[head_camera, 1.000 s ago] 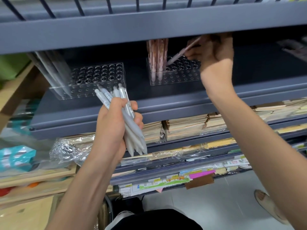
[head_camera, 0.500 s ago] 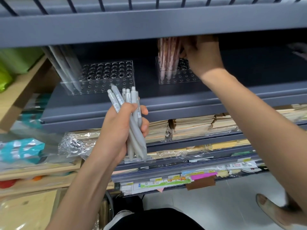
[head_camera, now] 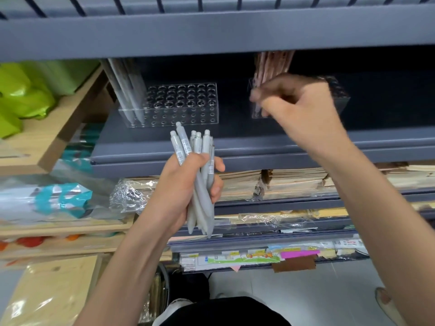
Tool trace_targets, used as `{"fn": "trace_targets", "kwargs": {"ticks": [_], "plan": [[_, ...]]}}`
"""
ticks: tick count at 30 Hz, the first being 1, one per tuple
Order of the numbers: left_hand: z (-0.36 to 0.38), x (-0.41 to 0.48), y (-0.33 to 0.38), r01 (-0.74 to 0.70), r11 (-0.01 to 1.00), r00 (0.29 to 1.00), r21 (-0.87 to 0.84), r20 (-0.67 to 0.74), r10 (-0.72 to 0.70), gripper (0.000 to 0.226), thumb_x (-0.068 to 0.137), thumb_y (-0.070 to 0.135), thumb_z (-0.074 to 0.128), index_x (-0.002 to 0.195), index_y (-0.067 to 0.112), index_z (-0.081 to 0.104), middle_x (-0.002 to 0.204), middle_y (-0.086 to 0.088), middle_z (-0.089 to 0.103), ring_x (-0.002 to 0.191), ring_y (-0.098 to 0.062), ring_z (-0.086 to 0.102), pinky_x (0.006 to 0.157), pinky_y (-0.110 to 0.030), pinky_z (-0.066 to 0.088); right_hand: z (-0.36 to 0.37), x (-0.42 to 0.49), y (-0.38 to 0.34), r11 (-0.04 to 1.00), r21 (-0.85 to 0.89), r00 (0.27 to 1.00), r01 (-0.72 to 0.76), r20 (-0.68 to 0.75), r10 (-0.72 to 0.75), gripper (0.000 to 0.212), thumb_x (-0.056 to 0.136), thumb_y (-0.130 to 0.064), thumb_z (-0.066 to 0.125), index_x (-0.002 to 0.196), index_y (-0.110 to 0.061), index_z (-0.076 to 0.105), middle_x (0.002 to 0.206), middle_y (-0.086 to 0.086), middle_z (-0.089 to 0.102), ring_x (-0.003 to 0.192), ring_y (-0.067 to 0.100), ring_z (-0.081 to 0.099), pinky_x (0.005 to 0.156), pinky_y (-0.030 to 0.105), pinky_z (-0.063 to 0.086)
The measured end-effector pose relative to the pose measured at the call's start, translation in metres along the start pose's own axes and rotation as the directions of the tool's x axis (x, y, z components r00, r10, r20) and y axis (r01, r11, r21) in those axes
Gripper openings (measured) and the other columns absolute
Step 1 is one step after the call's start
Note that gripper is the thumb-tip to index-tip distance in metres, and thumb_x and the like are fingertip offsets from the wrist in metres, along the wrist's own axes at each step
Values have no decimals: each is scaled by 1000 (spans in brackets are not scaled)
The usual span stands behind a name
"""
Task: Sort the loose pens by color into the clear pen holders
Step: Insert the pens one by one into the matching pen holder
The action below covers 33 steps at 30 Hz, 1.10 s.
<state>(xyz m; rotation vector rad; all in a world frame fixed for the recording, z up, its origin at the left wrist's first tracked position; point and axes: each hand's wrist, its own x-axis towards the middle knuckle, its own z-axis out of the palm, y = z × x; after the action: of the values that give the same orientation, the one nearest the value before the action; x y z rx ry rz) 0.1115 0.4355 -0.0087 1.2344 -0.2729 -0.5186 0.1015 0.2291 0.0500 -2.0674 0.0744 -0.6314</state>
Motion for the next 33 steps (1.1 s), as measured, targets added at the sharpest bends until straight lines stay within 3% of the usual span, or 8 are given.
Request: {"fn": "trace_targets", "kwargs": {"ticks": [4,8,11,16,20,24,29,33], "plan": [[-6,-2,0,-15,1000,1000,8,22,15,13,90,18,47,94,9,56,77,-15,53,45,-22,43,44,-29,39,24,-11,-15,996,-33,900,77,431,-55,13,86,-34,73,95,-24,77,82,-9,74,72,5,63,68,20,50],[-13,-7,1,-32,999,999,17,29,32,13,92,16,44,100,11,52,75,-10,55,46,-22,42,44,-29,39,45,-9,-18,996,79,845,39,529,-75,12,84,-23,76,92,-14,76,82,6,72,70,8,58,68,29,50],[-21,-11,5,-26,999,999,-20,-44,25,17,88,21,47,95,6,51,74,-11,57,46,-23,44,46,-30,41,55,-7,-19,984,176,841,-16,535,-82,7,83,-19,76,88,-14,74,76,1,69,68,4,58,65,24,51],[-42,-18,14,-28,999,977,-45,-214,17,31,81,23,49,106,5,49,64,-10,55,48,-24,50,46,-31,46,74,-9,-31,943,332,834,-21,526,-166,4,88,-11,70,90,-7,70,72,-9,65,59,2,56,55,13,44],[-59,-22,20,-17,999,927,-36,-375,2,30,83,25,50,106,7,53,68,-14,51,51,-26,53,50,-32,47,95,-12,-49,917,396,836,46,488,-252,5,92,-15,66,92,-10,68,78,-4,68,61,13,62,56,23,50],[-79,-27,31,-62,992,862,-106,-507,0,20,90,24,50,82,7,58,66,-8,57,55,-21,58,54,-29,49,117,-19,-64,852,524,866,26,413,-281,5,98,-12,55,96,-8,58,83,13,71,59,28,64,54,35,50],[-108,-36,51,-119,945,909,-304,-417,-19,49,97,24,39,57,18,66,56,-1,59,51,-15,59,53,-22,52,135,-29,-78,772,628,918,97,243,-313,7,102,-9,45,99,-11,51,82,15,71,50,29,60,50,35,51],[-116,-41,57,-86,952,909,-294,-415,-46,35,99,23,41,70,14,59,56,0,58,51,-15,58,53,-23,50,137,-28,-83,724,683,983,96,49,-177,9,103,-13,43,98,-11,51,78,10,70,44,24,57,45,28,49]]}}
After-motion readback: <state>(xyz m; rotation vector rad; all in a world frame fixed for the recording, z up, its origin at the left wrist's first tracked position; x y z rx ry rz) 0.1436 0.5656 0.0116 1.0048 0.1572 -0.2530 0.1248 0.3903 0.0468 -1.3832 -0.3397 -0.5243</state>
